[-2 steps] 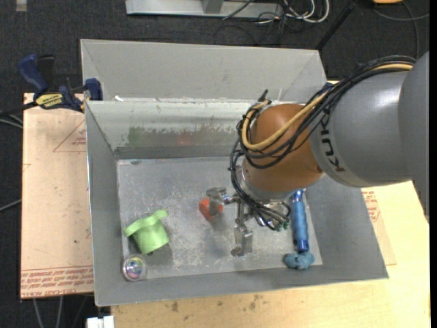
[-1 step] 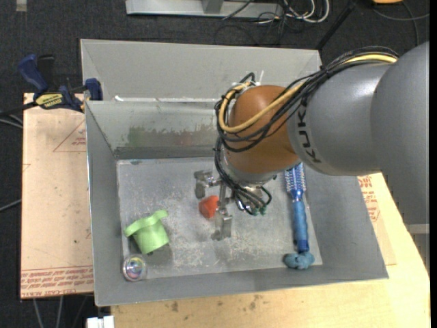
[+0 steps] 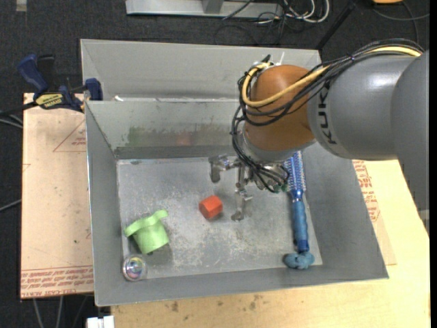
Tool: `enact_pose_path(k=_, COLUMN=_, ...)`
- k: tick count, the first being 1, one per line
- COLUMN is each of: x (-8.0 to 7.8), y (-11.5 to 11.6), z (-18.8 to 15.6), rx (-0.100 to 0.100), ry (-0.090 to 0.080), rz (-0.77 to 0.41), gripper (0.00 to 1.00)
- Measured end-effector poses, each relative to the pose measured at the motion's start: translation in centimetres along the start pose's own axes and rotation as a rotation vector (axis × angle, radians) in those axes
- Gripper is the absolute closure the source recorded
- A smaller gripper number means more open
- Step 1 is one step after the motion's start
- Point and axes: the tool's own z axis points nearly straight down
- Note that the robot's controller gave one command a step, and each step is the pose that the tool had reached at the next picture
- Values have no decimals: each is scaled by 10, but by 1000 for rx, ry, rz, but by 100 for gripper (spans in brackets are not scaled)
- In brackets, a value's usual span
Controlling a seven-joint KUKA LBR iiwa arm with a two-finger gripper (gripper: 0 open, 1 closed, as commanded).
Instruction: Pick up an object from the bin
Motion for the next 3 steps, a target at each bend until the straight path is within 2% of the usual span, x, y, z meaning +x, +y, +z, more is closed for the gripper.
enact_pose_path(k=1, x=-41, y=27, z=42, rx=-4, ry=4, rz=289, gripper=0)
enact_pose_path(k=2, x=-41, y=25, z=41, rx=-3, ry=3, rz=291, gripper=100)
enact_pose_path(k=3, x=-28, y=19, z=-132, rx=-1, ry=-7, rz=281, gripper=100)
